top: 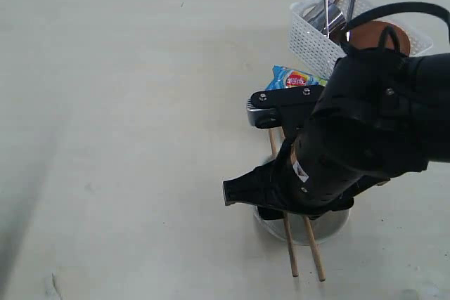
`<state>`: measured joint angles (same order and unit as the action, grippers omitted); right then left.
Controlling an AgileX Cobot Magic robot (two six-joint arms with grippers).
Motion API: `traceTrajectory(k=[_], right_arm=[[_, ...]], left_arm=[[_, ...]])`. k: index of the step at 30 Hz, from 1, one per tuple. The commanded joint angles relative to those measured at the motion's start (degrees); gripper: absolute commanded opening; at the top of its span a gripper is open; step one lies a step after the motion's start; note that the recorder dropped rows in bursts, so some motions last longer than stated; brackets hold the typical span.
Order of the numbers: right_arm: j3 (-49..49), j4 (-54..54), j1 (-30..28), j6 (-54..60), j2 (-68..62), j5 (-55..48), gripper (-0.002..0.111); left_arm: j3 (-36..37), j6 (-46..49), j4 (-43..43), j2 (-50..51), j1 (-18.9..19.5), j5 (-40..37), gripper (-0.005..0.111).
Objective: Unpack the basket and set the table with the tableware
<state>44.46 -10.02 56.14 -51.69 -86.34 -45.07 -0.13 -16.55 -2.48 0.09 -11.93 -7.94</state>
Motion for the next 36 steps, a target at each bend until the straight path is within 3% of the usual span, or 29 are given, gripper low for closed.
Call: traceTrajectory(k=[1,36], right_arm=[[0.2,-1.9,0.1,-0.5,-0.4,0.2,0.055],[-1.3,-4.9,-0.1,-3.5,-0.7,1.6,0.054]], left_arm=[[0.1,0.3,-0.5,-0.1,-0.2,-0.1,0.000],[0.1,0.3,-0.5,-0.1,-0.2,0.0,0.000]])
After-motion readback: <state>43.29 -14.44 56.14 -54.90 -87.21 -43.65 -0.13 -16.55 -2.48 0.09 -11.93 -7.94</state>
